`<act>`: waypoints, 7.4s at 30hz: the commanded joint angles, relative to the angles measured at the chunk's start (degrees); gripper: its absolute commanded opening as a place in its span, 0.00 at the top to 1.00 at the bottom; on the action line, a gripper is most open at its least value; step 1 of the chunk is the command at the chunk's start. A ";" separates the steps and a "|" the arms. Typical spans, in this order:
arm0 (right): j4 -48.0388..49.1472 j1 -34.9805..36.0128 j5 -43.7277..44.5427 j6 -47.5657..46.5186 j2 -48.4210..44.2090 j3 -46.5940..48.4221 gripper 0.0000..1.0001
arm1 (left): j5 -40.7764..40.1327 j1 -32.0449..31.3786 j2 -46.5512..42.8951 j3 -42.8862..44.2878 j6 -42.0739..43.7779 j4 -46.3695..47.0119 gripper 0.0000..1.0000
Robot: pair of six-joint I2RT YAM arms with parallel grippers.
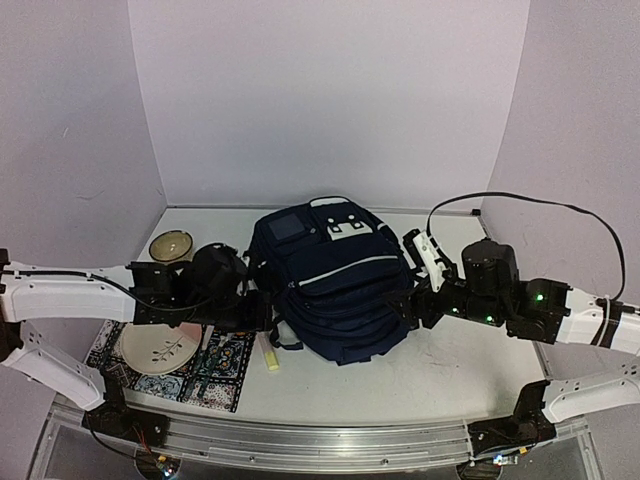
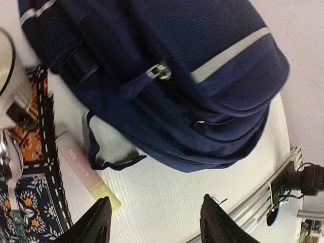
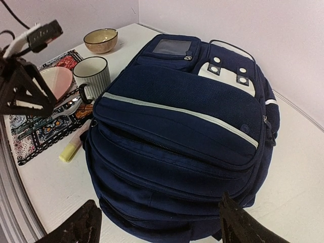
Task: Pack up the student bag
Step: Put down the student bag in the second largest pocket, then pick up the pencil case at the center of the board, then pick up the second largest pocket of the bag from the student bag, then place the pencil case in the second largest pocket of the bag, then put down the second largest pocket of the student bag.
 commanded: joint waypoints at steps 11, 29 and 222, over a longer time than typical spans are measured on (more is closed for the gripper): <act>2.04 0.04 0.96 4.55 -4.35 -2.31 0.20 | -13.32 -2.69 7.27 -3.54 -20.97 0.16 0.60; 2.13 0.10 0.79 4.12 -3.53 -2.80 0.20 | -12.50 -2.82 22.74 1.93 -18.14 0.30 0.65; -3.60 -8.94 -16.73 -0.57 9.63 12.43 0.27 | 5.87 2.29 11.17 0.17 44.98 25.58 0.51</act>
